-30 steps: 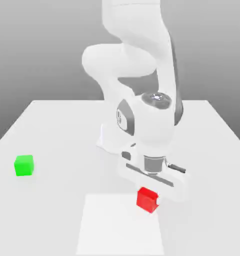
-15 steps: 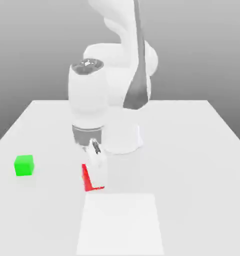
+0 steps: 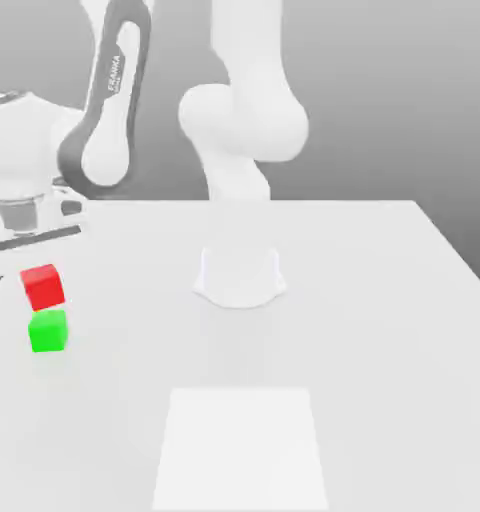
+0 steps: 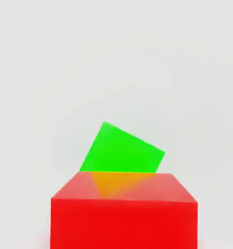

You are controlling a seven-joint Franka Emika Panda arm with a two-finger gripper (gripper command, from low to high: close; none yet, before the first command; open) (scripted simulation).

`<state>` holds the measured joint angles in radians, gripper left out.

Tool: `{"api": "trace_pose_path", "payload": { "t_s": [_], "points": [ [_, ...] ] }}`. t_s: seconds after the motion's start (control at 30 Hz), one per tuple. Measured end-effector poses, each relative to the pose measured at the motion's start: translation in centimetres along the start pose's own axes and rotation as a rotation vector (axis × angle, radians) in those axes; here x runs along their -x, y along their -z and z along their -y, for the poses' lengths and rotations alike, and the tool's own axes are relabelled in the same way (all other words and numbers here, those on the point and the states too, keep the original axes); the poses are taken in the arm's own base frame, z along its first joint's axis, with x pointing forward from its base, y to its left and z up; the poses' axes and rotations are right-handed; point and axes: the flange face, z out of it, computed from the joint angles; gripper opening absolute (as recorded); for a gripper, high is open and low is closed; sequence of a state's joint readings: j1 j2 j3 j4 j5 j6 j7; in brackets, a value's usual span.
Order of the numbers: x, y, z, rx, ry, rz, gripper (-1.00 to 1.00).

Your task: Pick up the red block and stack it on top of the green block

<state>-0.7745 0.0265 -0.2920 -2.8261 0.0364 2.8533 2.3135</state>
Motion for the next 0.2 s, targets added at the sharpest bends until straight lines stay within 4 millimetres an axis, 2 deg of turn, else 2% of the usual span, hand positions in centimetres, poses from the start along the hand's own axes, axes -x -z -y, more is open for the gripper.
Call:
{"api": "trace_pose_path", "payload": {
  "t_s": [0.03,0.2],
  "points": [
    [-0.18,-0.92,0.09,-0.001,-0.006,0.0,1.0],
    [-0.18,-0.91,0.09,-0.001,-0.007,0.0,1.0]
  ]
}}
